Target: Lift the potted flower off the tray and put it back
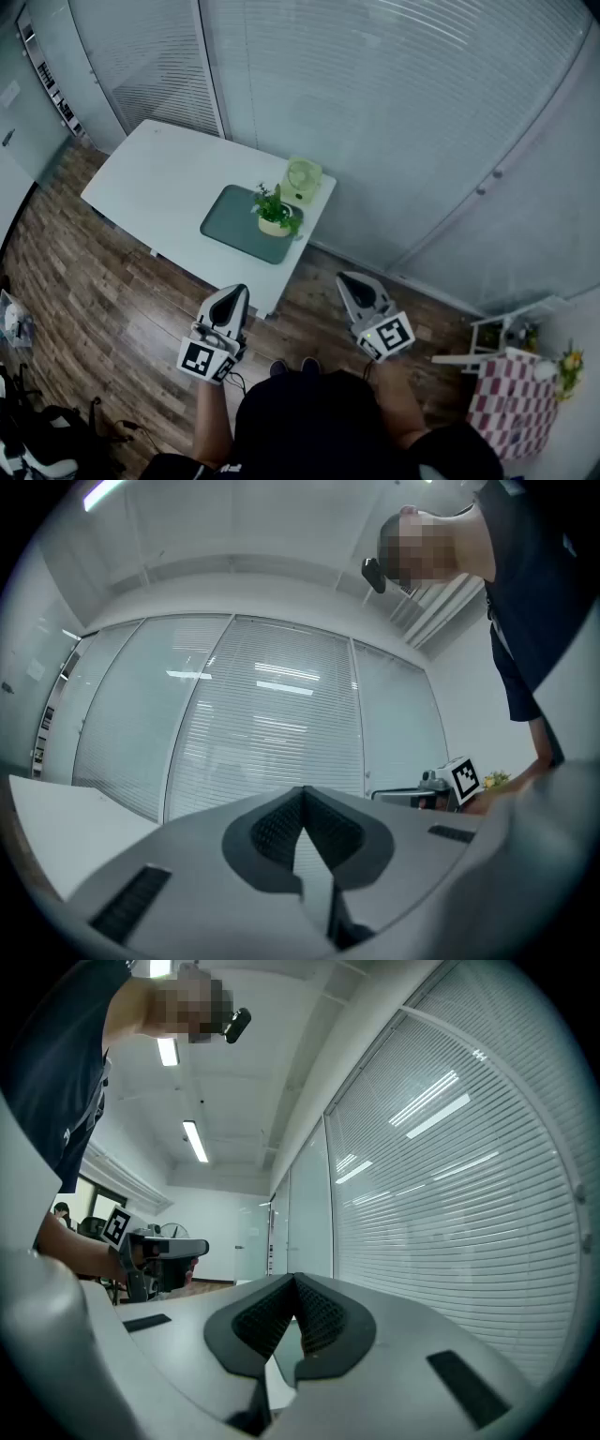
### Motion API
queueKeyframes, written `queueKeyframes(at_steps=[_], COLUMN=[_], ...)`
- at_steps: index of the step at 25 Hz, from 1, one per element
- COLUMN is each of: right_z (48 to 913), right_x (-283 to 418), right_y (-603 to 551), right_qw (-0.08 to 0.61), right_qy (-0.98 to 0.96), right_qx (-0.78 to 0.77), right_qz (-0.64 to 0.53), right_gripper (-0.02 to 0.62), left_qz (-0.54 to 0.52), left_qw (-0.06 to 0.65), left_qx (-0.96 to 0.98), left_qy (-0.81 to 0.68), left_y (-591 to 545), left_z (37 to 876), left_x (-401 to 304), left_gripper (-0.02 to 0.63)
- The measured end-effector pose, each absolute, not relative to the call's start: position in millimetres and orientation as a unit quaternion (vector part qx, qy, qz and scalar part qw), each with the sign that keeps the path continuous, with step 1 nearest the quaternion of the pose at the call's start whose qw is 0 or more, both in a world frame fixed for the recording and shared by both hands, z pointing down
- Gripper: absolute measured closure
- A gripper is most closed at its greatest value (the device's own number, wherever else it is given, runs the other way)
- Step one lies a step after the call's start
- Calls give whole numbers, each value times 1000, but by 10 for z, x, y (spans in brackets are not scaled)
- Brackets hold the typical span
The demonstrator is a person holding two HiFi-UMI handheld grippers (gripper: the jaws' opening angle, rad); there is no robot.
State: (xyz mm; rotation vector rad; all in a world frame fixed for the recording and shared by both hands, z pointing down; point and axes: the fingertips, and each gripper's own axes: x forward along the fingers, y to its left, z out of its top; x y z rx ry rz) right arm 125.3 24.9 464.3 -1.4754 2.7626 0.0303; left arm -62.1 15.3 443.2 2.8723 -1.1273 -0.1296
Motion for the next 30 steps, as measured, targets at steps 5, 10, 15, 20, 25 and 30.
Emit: queueKeyframes(at_steps=[5, 10, 15, 20, 25, 30], right_z=[4676, 4646, 4641, 4753, 4756, 4775], right_x=[1295, 1322, 1272, 1222, 1357, 1246], right_y=[209, 173, 178, 213, 190, 159], right_qw=[-1, 9, 2, -12, -6, -1], right_qy=[883, 883, 887, 897, 878, 882], right_qx=[-468, -469, -462, -442, -478, -472], right_qz=[12, 12, 15, 7, 10, 9], right_gripper=[594, 594, 594, 592, 592, 552], left_qz=[-57, -54, -38, -42, -36, -31], left_qw=[7, 3, 6, 12, 12, 9], left_qx=[924, 921, 922, 920, 921, 918], left_qy=[-378, -385, -384, -389, -387, -396], left_y=[121, 80, 101, 150, 163, 152], left_z=[4405, 4409, 4468, 4484, 4486, 4513], left_x=[-635, -676, -681, -704, -691, -822], left_gripper=[600, 600, 600, 600, 598, 597])
